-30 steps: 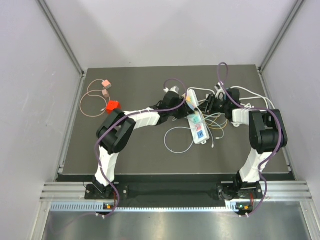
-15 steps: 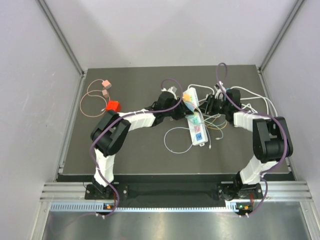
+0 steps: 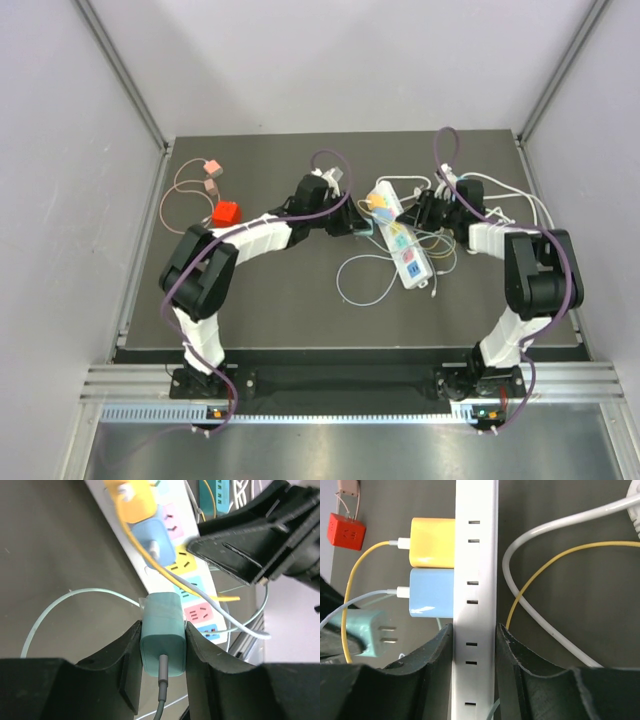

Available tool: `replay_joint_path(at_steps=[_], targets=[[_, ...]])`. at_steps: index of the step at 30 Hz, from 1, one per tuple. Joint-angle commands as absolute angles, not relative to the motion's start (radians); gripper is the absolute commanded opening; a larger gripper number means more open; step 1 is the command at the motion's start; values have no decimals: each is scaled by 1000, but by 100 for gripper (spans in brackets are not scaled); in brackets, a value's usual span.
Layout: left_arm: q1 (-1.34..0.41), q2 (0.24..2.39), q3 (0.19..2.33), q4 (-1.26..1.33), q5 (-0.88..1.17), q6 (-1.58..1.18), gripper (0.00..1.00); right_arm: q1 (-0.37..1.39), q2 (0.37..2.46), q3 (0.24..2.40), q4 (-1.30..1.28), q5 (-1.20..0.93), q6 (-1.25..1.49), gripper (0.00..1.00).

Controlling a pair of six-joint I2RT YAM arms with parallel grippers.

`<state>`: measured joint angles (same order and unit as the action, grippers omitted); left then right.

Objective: Pull the plug off the socket

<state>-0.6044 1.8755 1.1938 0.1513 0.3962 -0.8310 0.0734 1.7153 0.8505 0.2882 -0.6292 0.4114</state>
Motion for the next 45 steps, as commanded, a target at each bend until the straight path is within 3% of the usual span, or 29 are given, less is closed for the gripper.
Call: replay_joint_path(at_steps=[1,16,24,26,31,45], targets=[[-606,1789,1213,63,403,-684,0,55,1723,870,396,-681,422,0],[-411,1539,1111,-100,498,-500,0,31,1750,876,411,-736,465,0],[-229,1349,1199,-204,597,-457,0,29,1752,876,410,-730,465,0],[-178,1287,1268,-270,542,-425,0,29,1755,876,408,-726,465,0],[-118,1195,1464,-419,155,-326,0,28,1761,880,399,-719,460,0],[-98,1152,1855,-534,-212,-183,0,21,1763,884,396,-721,460,0]])
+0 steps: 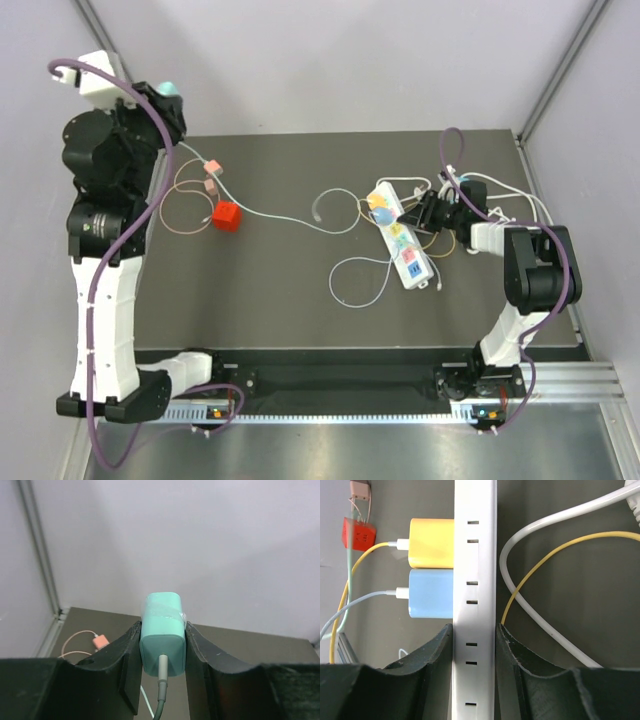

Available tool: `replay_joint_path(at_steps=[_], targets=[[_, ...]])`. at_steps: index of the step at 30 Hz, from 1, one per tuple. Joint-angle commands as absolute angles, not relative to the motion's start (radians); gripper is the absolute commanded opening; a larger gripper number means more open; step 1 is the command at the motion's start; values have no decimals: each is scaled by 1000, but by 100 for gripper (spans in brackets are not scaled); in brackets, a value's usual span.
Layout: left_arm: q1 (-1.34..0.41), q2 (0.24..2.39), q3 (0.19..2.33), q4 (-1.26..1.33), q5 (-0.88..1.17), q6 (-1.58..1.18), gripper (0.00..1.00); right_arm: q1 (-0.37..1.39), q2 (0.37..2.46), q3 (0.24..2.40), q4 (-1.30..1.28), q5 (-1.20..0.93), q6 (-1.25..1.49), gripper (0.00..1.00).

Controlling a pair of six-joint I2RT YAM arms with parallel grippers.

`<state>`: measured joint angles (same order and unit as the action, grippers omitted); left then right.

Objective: Pull the plug off the socket

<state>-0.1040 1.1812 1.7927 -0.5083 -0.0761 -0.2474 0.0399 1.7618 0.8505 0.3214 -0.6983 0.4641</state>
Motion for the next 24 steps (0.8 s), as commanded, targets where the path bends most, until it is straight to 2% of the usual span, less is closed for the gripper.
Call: replay_joint_path(at_steps=[1,12,17,24], targets=[[-98,1141,1850,-526,-225,-178,0,23,1763,884,397,-721,462,0],[-98,1157,1712,-431,-397,-110,0,20,1756,881,397,-727,465,0],[-95,1204,1700,-428,-393,-112,0,20,1764,882,400,-732,471,0],[-43,1328,1516,-379,-289,-204,0,18,1761,884,402,-739,476,0]])
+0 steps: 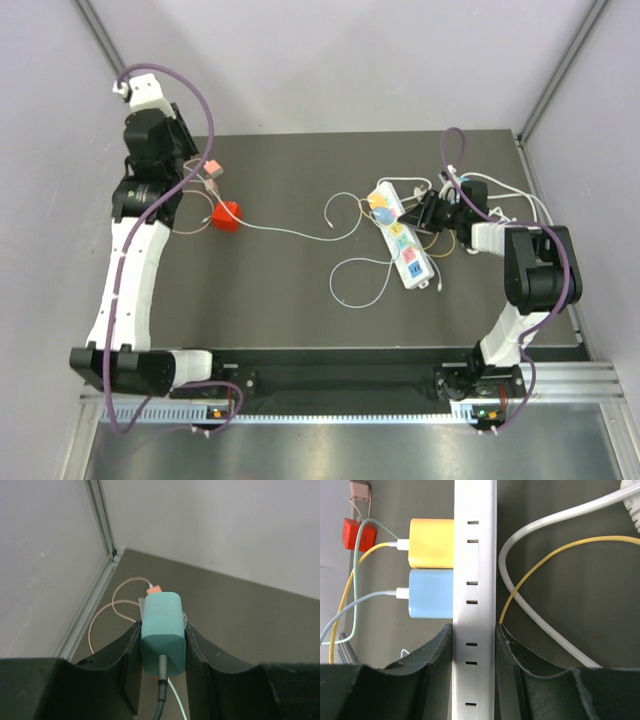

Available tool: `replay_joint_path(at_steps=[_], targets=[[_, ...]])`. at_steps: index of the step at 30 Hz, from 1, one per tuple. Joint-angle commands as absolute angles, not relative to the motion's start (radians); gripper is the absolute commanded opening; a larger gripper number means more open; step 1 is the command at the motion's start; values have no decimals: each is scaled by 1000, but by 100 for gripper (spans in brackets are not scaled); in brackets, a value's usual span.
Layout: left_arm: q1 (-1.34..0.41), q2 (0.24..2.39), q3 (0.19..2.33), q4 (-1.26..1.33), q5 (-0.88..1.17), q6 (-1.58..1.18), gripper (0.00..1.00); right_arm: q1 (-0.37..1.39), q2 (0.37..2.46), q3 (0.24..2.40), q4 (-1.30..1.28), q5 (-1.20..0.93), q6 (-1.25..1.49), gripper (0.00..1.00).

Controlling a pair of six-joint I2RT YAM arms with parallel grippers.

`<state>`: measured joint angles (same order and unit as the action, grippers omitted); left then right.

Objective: Pull the plug off the socket

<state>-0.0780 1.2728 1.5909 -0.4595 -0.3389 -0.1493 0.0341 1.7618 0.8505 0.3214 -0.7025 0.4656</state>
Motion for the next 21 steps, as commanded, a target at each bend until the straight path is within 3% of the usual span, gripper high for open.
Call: replay_joint_path(at_steps=[1,6,13,21], targets=[[-8,1344,1494,-365,-256,-224,0,18,1759,882,402,-739,476,0],[60,1466,1421,-316,-77,-339,0,17,1763,882,402,-744,479,0],[90,1643,1390,-255,-63,-380,1,17,1773,885,403,-752,485,0],[181,1864,1446,-222,-40,-431,14,15,1779,887,403,-755,485,0]])
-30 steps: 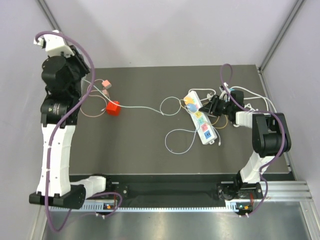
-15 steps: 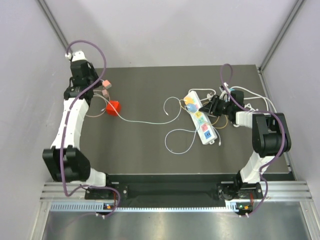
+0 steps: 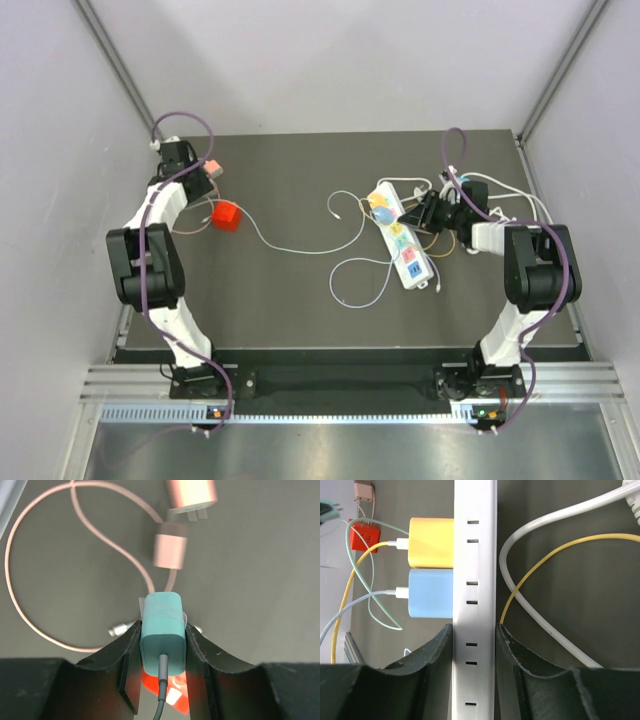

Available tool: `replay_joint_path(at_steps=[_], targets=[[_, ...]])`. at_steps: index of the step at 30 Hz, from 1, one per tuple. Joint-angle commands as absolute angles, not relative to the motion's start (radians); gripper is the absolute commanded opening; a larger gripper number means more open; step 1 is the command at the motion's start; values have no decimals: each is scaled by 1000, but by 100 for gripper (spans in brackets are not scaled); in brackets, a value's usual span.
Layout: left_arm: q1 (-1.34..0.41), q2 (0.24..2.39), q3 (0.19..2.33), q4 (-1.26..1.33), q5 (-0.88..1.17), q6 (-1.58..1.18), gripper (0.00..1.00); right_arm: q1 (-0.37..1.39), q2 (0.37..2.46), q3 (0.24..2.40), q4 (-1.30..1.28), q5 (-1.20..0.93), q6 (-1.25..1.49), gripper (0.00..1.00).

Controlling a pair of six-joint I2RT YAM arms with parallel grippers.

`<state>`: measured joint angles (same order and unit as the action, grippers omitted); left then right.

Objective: Pull the plug off the socket

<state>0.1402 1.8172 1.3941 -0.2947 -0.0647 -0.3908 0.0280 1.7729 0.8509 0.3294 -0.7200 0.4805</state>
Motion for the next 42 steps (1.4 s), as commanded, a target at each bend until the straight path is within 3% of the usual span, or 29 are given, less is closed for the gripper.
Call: replay_joint_path(at_steps=[1,3,6,7,11,17,20,21,26,29,35,42], targets=[[187,1880,1453,-221,-14,-439,15,17,1779,890,403,-755,483,0],[204,1927,1468,-232,29,-454,20,17,1784,890,402,-755,485,0],[219,1963,1474,-244,86,-469,37,17,1786,890,400,-755,482,0],[224,1965,1470,-245,95,-474,52,17,1786,891,399,-755,482,0],[227,1904,1431,-223,106,-472,74,17,1790,891,399,-755,480,0],[233,1777,1422,-210,155,-433,82,17,1792,891,399,-756,480,0],[233,1695,1378,-173,283,-407,88,17,1790,893,399,-756,479,0],[230,1677,1364,-149,329,-400,95,17,1790,893,399,-756,480,0],[149,1605,1269,-110,601,-382,95,17,1796,893,399,-756,477,0],[4,1595,1226,-130,679,-332,95,17,1792,891,396,-755,476,0],[-263,1615,1135,-74,686,-324,93,17,1792,893,393,-753,474,0],[-432,1725,1108,70,559,-295,91,17,1789,894,390,-756,472,0]])
